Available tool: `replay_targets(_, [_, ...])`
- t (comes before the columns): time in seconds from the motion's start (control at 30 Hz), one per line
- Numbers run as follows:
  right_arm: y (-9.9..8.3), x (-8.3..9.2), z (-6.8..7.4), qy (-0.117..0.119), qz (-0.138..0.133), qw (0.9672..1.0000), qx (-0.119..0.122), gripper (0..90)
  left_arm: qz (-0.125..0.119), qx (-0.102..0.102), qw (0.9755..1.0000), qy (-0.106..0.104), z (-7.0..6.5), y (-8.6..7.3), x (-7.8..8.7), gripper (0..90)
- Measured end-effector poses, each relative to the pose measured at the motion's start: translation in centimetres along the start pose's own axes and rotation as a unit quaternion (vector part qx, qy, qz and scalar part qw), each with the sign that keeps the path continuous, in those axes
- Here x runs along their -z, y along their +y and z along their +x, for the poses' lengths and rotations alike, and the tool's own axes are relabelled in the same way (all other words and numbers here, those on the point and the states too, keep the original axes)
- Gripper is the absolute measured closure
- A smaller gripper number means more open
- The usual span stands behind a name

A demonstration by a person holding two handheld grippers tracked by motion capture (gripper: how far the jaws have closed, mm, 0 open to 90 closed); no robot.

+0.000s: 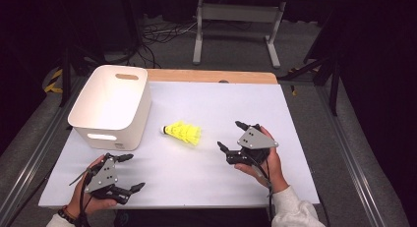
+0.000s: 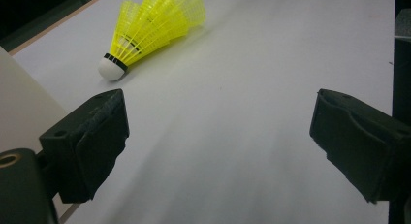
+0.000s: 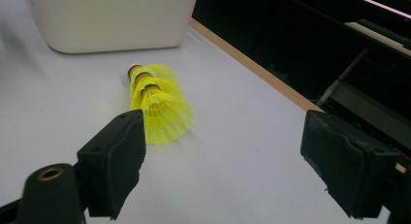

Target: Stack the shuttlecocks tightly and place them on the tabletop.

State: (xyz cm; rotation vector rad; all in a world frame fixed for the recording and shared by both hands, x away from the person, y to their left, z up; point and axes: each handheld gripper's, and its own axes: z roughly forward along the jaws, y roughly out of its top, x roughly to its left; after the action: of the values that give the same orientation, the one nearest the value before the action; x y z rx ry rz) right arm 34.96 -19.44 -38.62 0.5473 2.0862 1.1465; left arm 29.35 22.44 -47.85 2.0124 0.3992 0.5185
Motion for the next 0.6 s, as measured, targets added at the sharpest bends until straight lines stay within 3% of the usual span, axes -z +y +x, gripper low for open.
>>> replay_targets(0.2, [-1.0,1.0,0.1,-0.003,-0.002,1.0000,0.009,17.1,-0.002,0.003,1.0000,0.003,0.1,-0.1,0.1,8.1])
replay_targets(0.4, [-2.2,1.9,0.2,-0.001,-0.007,1.0000,0.004,17.1,-0.004,0.004,1.0000,0.005,0.2,0.0,0.1,8.0])
replay_targets(0.6, [-3.8,3.0,0.4,-0.014,-0.002,0.9999,-0.002,17.0,0.000,0.003,1.0000,0.007,0.4,0.0,-0.1,7.8])
